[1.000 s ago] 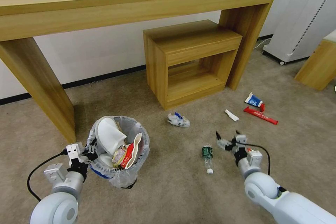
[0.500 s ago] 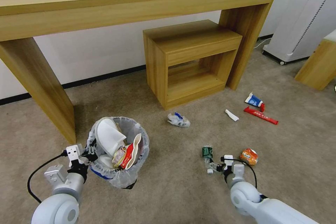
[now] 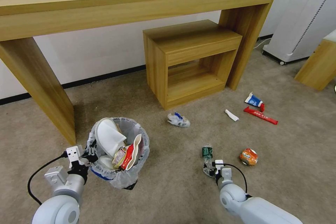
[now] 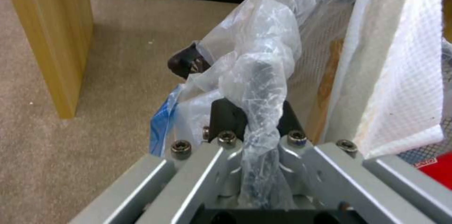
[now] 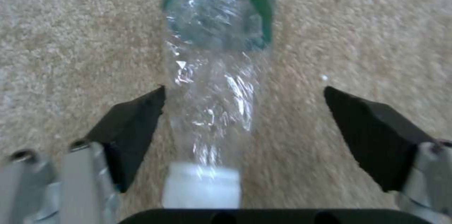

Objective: Pick up the trash bin and place the garbage on the floor into it.

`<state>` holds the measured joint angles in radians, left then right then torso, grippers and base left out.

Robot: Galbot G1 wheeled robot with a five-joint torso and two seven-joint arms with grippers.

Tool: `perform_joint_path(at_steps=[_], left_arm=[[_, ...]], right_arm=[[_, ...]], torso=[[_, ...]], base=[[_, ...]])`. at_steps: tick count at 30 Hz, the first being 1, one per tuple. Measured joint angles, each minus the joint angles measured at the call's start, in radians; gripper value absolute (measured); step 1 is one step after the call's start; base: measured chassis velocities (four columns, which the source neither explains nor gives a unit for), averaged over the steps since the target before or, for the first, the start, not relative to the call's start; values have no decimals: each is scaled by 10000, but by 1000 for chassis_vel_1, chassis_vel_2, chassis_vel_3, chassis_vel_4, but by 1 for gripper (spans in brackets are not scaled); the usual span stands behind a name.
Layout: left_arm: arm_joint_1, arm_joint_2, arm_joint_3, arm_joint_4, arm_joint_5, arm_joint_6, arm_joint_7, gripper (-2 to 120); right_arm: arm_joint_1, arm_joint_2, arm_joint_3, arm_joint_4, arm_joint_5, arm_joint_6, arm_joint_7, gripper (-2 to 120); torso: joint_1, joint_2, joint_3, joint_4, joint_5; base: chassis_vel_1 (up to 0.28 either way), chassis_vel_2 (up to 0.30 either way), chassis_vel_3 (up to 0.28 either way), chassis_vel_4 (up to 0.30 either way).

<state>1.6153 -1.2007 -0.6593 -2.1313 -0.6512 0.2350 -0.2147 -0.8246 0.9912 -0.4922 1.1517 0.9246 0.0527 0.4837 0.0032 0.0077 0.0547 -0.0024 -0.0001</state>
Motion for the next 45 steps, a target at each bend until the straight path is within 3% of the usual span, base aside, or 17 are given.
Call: perform_joint_path(at_steps=[10,14,20,22,31,33,37,45], left_arm=[[35,-7,0,-199,-60,-20,9,3],[-10,-14,15,-172,-74,-35,13,3],[-41,16,10,-110,-92,-36,16,3],[-51,28,7,-80,-98,-36,16,3],[-155,81,0,78,-112,-36,16,3],[-207,81,36,60,-116,-16,6,3],[-224,51,87,-38,-112,27,-7,3],[-160,34,108,-236,-71,99,-18,3]], right_arm=[[148,256,-206,-347,-394,350,-106,49],[78,203,-177,-366,-663,494,-158,30],[-101,67,-31,-235,-853,828,-399,18],[-153,-5,52,-62,-906,982,-523,18],[206,-1371,669,3142,-1324,2407,-1996,18],[1121,-1876,395,4316,-1377,2596,-2278,18],[2406,-2228,-232,5416,-1306,2818,-2842,18],[4976,-1997,-1999,6193,-812,3636,-4514,18]], torso=[[0,0,0,-1,1],[0,0,0,-1,0],[0,0,0,-1,3],[0,0,1,-3,5],[0,0,1,-4,1],[1,0,0,-1,-2],[1,0,0,2,-2],[2,-1,1,1,1]], base=[[0,0,0,0],[0,0,0,0],[0,0,0,0],[0,0,0,0],[0,0,0,0],[0,0,0,0],[0,0,0,0],[0,0,0,0]])
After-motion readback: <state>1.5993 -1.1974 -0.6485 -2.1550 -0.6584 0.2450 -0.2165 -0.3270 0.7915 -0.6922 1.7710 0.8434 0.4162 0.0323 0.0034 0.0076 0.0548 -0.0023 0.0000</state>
